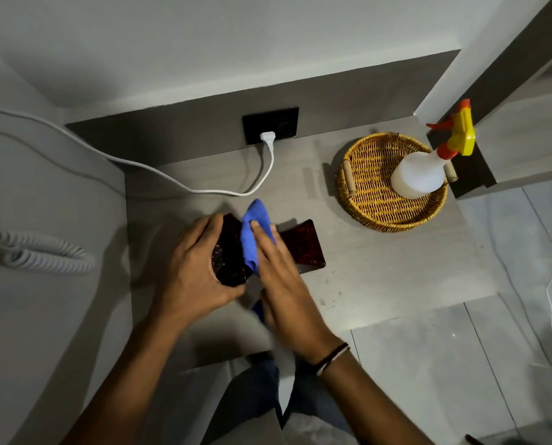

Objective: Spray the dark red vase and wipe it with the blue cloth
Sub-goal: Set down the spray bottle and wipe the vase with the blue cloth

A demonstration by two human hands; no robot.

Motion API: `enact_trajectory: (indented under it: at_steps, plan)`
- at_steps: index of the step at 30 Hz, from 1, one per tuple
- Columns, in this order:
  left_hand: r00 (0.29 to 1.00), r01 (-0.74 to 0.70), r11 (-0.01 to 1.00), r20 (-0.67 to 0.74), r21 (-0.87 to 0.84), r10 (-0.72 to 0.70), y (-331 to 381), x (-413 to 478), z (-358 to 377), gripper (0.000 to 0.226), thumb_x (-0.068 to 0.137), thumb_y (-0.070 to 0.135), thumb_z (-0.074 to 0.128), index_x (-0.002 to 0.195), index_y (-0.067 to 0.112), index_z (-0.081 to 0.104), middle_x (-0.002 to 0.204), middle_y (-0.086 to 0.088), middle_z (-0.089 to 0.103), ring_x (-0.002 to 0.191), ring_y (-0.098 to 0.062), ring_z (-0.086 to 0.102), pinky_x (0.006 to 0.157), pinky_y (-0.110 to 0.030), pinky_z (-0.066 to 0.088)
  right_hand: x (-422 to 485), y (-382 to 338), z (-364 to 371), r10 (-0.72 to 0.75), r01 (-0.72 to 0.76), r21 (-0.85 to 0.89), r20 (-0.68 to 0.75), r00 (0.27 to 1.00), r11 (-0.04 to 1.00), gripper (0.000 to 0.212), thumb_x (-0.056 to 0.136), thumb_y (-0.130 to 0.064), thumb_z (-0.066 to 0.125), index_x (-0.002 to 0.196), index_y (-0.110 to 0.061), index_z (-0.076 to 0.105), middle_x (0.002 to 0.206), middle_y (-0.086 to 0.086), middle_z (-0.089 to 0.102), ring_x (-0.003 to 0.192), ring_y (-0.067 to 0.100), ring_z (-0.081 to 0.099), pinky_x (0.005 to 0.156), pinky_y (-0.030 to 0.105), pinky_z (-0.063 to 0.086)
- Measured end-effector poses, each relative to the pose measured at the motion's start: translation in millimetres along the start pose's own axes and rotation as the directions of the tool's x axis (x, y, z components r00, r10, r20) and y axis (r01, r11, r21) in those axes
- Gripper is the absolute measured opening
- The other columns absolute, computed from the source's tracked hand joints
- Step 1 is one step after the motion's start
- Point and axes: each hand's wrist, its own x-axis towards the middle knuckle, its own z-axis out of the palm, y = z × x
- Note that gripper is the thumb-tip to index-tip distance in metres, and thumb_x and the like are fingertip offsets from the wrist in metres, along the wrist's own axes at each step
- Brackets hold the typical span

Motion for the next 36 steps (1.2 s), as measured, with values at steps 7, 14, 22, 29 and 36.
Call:
enact_trajectory:
  at_steps: [7,14,22,29,36]
  plan:
    - [0.994,0.105,0.961,0.041,-0.257,-0.098,-14,-2,-3,0.084,0.055,0.054,0.09,0.133,0.047,0.059,0.12,0.016,0.065,0.105,0.004,0.062,0.09,-0.003,0.044,-22,87,-48,0.496,-0.497,0.034,-0.154,0.854,0.867,0.081,0.089,0.03,0.05,0.164,0.003,0.036,0.174,0.023,0.032,0.164,0.041,0.031,0.132,0.061,0.031]
    - [0.866,0.496,0.743,0.195,-0.449,-0.461,-18,-9,5,0.114,0.053,0.095,0.073,0.155,0.06,0.036,0.143,0.019,0.062,0.126,0.001,0.059,0.103,-0.03,0.051,-4,71,-38,0.834,-0.476,0.85,0.085,0.545,0.224,0.062,0.097,0.02,0.035,0.135,-0.011,0.073,0.116,0.015,0.083,0.095,0.031,0.078,0.082,0.043,0.066]
    - [0.93,0.262,0.938,0.32,-0.229,-0.182,-25,-12,-6,0.135,0.049,0.061,0.095,0.16,0.061,0.017,0.161,0.021,0.031,0.14,-0.015,0.049,0.107,-0.044,0.053,25,74,-44,0.852,-0.514,0.785,-0.031,0.522,0.344,0.06,0.099,0.02,0.033,0.143,-0.004,0.067,0.129,0.019,0.077,0.104,0.032,0.073,0.088,0.041,0.063]
    - [0.977,0.188,0.965,0.131,-0.18,-0.166,-18,-10,2,0.107,0.051,0.021,0.097,0.147,0.024,0.05,0.131,0.014,0.057,0.116,-0.001,0.055,0.091,0.0,0.037,10,-2,-28,0.365,-0.257,0.345,-0.3,0.881,0.903,0.073,0.089,0.022,0.041,0.16,0.005,0.043,0.173,0.018,0.039,0.165,0.024,0.033,0.137,0.04,0.025]
    - [0.991,0.113,0.971,0.088,-0.21,-0.097,-8,-13,-1,0.104,0.05,0.035,0.088,0.147,0.024,0.054,0.139,0.005,0.057,0.131,-0.008,0.053,0.103,-0.006,0.037,-5,-9,7,-0.094,0.104,-0.155,0.074,0.993,0.982,0.112,0.085,0.019,0.066,0.174,-0.016,0.008,0.185,0.005,0.003,0.171,0.037,-0.001,0.136,0.047,0.024]
